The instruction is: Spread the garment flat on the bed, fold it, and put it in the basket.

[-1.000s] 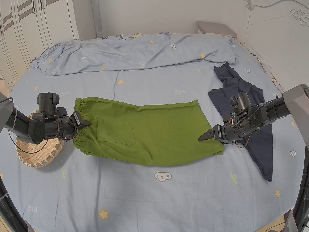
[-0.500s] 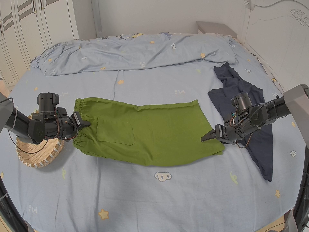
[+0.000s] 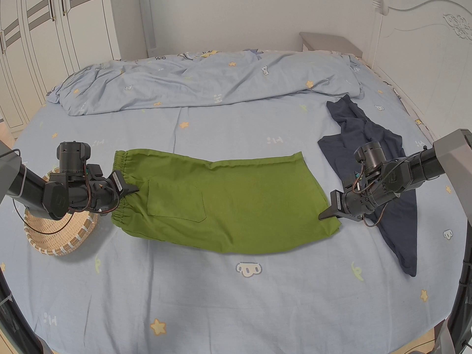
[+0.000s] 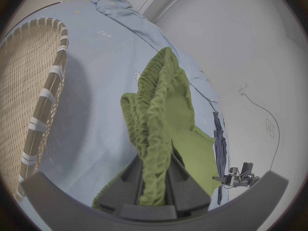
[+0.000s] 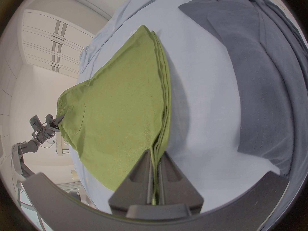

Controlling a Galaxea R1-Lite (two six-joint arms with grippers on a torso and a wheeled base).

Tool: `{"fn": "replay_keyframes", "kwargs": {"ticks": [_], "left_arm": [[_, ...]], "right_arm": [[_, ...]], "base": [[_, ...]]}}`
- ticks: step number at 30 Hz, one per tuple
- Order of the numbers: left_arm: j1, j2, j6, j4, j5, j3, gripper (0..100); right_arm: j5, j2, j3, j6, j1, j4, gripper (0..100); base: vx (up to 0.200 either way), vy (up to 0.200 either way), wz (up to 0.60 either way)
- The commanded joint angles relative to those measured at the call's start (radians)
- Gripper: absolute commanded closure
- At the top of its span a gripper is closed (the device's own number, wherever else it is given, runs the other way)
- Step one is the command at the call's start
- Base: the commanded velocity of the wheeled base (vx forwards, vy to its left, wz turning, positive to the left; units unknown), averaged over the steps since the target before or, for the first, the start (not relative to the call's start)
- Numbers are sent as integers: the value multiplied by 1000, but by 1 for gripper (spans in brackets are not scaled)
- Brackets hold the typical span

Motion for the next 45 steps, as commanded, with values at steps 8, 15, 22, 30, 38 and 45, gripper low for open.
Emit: {"fn": "replay_keyframes", "kwargs": {"ticks": [8,15,22,30,38,45], "left_arm": [[7,9,4,0,0,1,100],[-3,-28,46,23,-1,52,100],[-18,-136,139,95,-1,179,100],[-18,-242,181,93,-1,369,100],[-39,-319,231,83,-4,599,100],[-33,-342,233,78,-4,629,100]], "right_arm": [[-2,-53,6,-5,-27,-1,100],[-4,-171,79,-24,-25,72,100],[-14,-320,342,-51,-22,74,100],[-13,-453,576,-65,21,65,100],[-16,-559,859,-48,87,-73,100],[-13,-556,896,-28,98,-112,100]], "base": [[0,0,0],[0,0,0],[0,0,0],[0,0,0],[0,0,0],[0,0,0]]}}
